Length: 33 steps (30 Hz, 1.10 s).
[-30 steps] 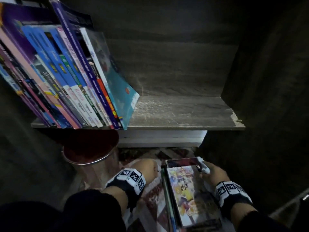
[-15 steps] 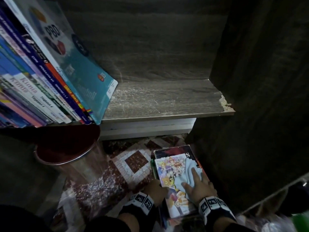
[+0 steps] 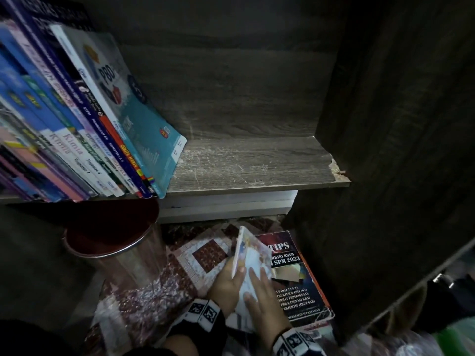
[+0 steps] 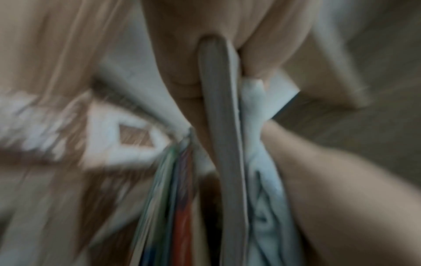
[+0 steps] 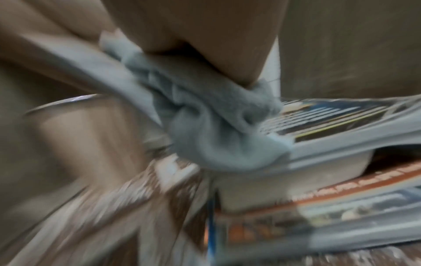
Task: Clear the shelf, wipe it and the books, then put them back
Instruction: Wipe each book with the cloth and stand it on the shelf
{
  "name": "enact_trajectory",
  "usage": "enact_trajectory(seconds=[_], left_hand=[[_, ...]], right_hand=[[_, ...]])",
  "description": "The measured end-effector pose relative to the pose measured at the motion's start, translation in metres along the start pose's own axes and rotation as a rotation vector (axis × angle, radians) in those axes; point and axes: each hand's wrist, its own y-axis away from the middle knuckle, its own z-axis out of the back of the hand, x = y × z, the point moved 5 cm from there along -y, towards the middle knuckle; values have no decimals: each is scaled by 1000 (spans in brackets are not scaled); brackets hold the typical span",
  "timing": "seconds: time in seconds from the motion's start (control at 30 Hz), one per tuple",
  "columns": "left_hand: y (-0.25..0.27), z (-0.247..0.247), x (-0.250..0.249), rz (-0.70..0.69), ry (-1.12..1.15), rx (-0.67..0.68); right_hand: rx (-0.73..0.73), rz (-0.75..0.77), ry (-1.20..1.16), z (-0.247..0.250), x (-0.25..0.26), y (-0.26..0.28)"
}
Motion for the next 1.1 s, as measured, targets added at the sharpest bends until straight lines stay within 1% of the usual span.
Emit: enact_trajectory(seconds=[0.07,0.13,0.17,0.2,0.23,0.27,0.33,0.37,0.4,0.43,0.47,0.5,0.53,0.57,0.6,0.67,0.73,0.8,0.87,0.9,0.93,1.0,1.03,1.07,1.1], left_hand=[[8,3,-18,-57,-21,80],[18,6,-37,-115,-28,122],[23,9,-47,-146,-5,125],[29,13,-57,-177,27,129],[34,19,-65,-193,81,122],[40,27,-73,-205,136,113],[51,43,-86,-242,215,99],[55,49,-87,-261,231,82],[60,55,-90,-288,237,56],[65,60,-93,-306,242,32],[69,65,-96,-323,263,4],[72,69,-97,-336,287,-9],[75,72,-101,-349,311,-17],[76,75,-103,-353,342,-29],[77,79,-107,-363,373,-46],[79,84,-107,-352,442,-61],[83,85,-101,-333,457,-63],[88,82,-94,-300,421,-69],[91,81,-90,-288,409,-84],[93,81,-94,-305,416,-79],[96,79,-101,-320,426,-46],[104,76,-116,-348,442,-20],[106,78,-118,-357,458,-59],[110,79,-122,-374,486,-80],[113,80,-124,-388,518,-97]], right_hand=[[-195,-48,-148,20,5,0],[-373,-171,-297,41,9,-1],[-436,-200,-339,49,17,1],[-474,-188,-345,52,30,3],[-480,-139,-324,51,49,8],[-461,-42,-275,46,70,16],[-380,214,-85,33,112,33],[-361,316,7,33,125,37],[-374,381,53,39,132,36],[-412,398,58,50,136,32],[-468,376,22,63,138,26],[-520,320,-40,74,137,21],[-539,265,-108,79,134,16],[-526,249,-161,76,134,16],[-489,283,-194,68,138,19],[-421,430,-168,43,146,37],[-421,580,-21,24,152,58],[-440,671,140,24,155,64],[-436,663,134,41,162,59],[-411,615,54,52,166,55],[-397,547,-76,62,166,50],[-414,413,-367,77,165,46],[-374,363,-506,78,165,47],[-301,324,-616,74,166,50],[-220,305,-664,68,165,56]])
